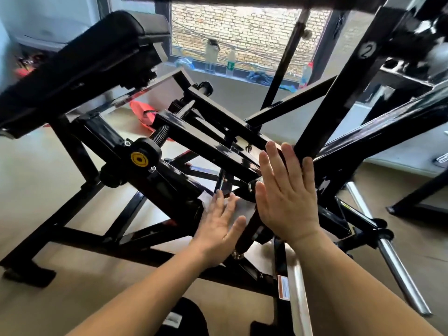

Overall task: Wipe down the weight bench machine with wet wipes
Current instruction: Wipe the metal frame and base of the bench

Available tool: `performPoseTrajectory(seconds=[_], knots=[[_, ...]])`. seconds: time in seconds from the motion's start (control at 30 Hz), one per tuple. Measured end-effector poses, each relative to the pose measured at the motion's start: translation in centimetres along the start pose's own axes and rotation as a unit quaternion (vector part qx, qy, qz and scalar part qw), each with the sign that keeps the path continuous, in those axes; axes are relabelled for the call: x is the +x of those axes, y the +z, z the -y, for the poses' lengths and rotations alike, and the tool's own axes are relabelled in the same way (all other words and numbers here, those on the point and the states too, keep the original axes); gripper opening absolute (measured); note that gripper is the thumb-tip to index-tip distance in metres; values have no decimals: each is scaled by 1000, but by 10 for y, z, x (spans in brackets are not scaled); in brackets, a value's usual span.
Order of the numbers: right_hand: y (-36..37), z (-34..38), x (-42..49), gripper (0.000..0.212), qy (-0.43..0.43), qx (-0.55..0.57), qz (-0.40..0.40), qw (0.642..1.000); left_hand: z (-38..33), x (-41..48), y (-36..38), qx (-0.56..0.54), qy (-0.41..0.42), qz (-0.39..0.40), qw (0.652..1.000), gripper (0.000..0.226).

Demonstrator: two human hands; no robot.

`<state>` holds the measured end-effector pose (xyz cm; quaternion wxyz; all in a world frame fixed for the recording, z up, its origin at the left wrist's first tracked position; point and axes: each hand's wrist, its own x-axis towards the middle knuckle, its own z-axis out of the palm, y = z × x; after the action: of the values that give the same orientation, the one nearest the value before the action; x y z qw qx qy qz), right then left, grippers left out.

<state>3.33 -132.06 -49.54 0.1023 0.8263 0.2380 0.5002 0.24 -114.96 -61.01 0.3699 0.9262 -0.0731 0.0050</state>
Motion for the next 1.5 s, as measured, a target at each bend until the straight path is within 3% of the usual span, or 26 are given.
performPoseTrajectory(seconds=[0.2, 0.4, 0.53, 0.67, 0.73, 0.87, 0.97, 1.13, 1.27, 1.4, 1.5], knots=[[13, 5, 2, 62, 13, -33, -49, 998, 2, 20, -14, -95, 14, -31, 995, 62], [22, 3, -1, 54, 6, -61, -65, 996, -12, 47, -5, 45, 71, -77, 993, 65], [24, 5, -2, 54, 18, -59, -71, 996, 18, 25, 3, 15, 3, -101, 995, 67], [24, 5, -3, 53, 12, -63, -68, 996, 23, 18, -3, 95, -80, -22, 992, 76], [22, 2, -4, 54, 4, -65, -62, 996, 2, 32, -10, 92, -48, -13, 995, 75], [17, -6, -6, 53, -21, -62, -56, 996, -22, 61, -13, 39, 96, -34, 994, 66], [16, -9, -5, 56, -33, -61, -56, 996, -10, 57, -12, 2, 123, -42, 992, 64], [10, -13, -8, 60, -56, -47, -41, 996, 33, 15, -2, 73, 23, -44, 996, 69], [13, -14, -7, 61, -59, -59, -39, 996, 9, 31, -11, 121, -47, -1, 992, 80], [9, -11, -6, 58, -45, -41, -37, 997, -32, 69, -10, 38, 87, -48, 994, 73], [8, -14, -6, 59, -56, -39, -36, 997, -18, 58, -7, 17, 141, -72, 987, 66]])
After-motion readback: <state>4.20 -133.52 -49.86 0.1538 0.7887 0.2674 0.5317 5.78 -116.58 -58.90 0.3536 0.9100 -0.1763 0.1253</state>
